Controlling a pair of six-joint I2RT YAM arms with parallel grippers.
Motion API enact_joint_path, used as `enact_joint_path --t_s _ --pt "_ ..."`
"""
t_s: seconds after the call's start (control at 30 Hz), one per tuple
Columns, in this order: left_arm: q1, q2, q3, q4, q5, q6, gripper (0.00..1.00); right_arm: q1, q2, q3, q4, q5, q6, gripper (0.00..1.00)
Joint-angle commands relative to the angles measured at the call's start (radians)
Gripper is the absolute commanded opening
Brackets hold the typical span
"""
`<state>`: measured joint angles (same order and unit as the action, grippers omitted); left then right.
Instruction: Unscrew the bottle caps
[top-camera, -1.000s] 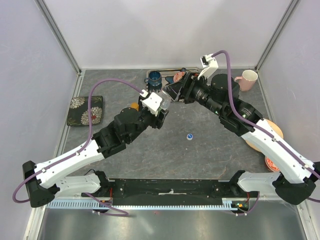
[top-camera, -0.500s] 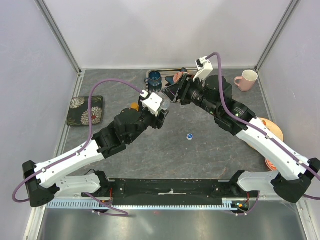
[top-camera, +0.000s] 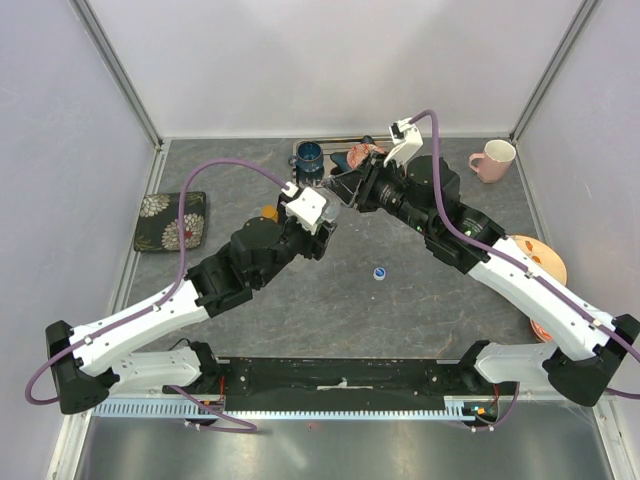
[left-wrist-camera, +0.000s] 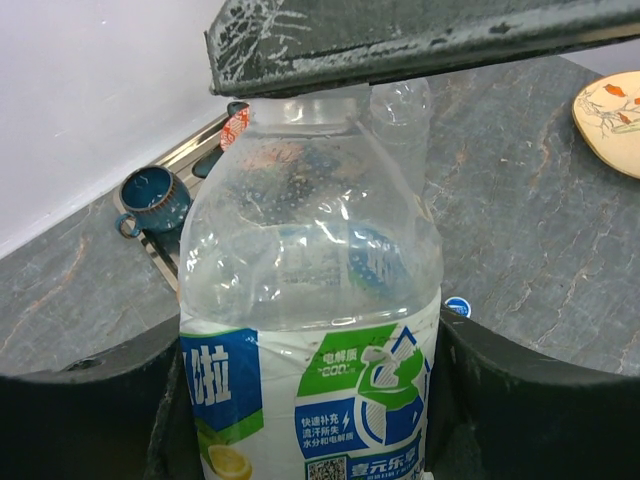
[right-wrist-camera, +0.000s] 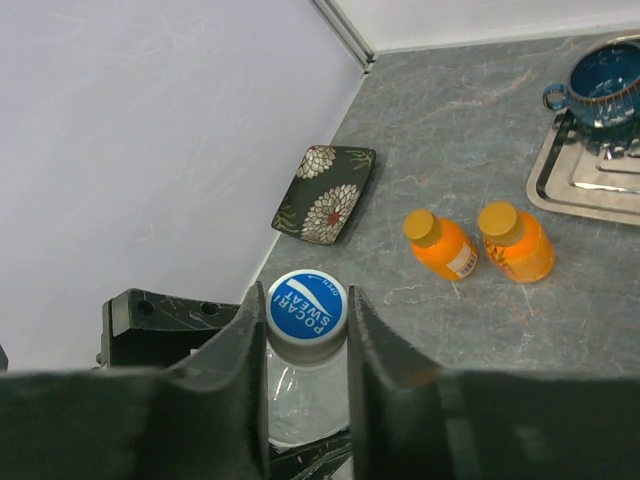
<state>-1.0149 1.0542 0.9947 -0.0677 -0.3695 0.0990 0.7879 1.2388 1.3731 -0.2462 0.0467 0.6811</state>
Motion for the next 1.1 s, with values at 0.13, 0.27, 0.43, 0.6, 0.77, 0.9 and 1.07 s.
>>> enact_joint_path --t_s 0.13,0.27,0.43,0.6,0.77,0.9,1.07 --pt "-0.008 -0.072 -0.017 0.065 0.190 0.008 0.50 0.001 -0.056 -0.038 0.036 -0.024 -0.095 0.00" --pt "0.024 -0.108 -0.004 0.054 0.470 -0.030 0.50 0.001 -0.126 -0.071 0.061 -0.066 -0.190 0.00" --pt "0.134 -0.111 0.045 0.101 1.028 -0.203 0.48 0.001 -0.255 -0.155 0.133 -0.195 -0.274 0.00" --pt "0.254 -0.057 0.061 0.319 1.465 -0.488 0.48 -0.001 -0.343 -0.227 0.239 -0.388 -0.348 0.00" --pt "0.279 0.056 0.052 0.699 1.667 -0.826 0.47 0.001 -0.334 -0.215 0.318 -0.666 -0.359 0.00" --pt "0.279 0.131 0.033 1.128 1.712 -1.156 0.47 -0.001 -0.276 -0.166 0.320 -0.945 -0.347 0.00" --pt "0.279 0.200 0.038 1.356 1.718 -1.346 0.48 -0.001 -0.254 -0.164 0.320 -1.146 -0.387 0.00"
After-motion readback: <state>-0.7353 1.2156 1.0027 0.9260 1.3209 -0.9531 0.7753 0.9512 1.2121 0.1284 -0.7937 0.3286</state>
